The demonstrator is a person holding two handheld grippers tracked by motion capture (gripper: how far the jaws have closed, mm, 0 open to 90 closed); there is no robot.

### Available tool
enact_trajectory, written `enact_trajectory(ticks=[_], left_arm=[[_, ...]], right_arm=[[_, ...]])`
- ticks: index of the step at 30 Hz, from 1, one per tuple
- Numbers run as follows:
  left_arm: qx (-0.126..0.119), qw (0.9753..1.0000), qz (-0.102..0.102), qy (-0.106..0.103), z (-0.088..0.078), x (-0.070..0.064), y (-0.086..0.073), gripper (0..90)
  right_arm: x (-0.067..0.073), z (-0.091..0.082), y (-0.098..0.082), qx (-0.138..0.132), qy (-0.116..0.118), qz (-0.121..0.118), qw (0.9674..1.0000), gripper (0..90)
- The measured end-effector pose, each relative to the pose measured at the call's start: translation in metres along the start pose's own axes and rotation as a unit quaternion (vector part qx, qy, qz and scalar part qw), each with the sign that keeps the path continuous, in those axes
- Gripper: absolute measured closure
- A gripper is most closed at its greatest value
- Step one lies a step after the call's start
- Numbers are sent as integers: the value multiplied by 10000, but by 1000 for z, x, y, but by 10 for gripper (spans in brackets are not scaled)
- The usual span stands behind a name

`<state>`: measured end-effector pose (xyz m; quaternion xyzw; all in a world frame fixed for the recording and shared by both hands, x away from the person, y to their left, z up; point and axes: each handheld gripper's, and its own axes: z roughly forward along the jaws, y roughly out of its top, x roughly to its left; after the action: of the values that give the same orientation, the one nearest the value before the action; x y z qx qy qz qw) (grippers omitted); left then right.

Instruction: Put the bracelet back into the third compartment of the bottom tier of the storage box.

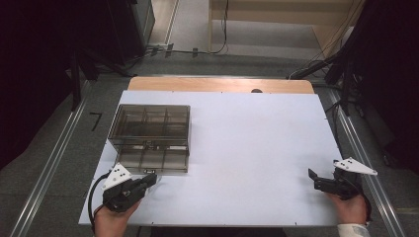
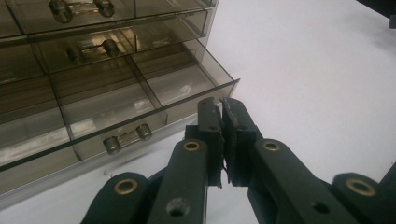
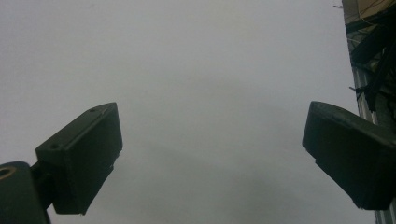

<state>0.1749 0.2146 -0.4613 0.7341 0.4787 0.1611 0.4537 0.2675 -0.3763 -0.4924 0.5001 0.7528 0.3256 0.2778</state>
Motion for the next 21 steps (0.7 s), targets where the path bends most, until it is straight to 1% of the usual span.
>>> enact_trajectory(ticks=[8,14,21], left_arm=[[-68,10000,6,-39,0,-1,5,879],[-95,9999,25,-53,5,-2,11,879],[-210,9998,-17,-67,9,-2,19,879]], right_arm=[[0,0,0,-5,3,3,10000,36],[0,1,0,-4,12,5,10000,36],[0,1,0,1,14,11,10000,36]])
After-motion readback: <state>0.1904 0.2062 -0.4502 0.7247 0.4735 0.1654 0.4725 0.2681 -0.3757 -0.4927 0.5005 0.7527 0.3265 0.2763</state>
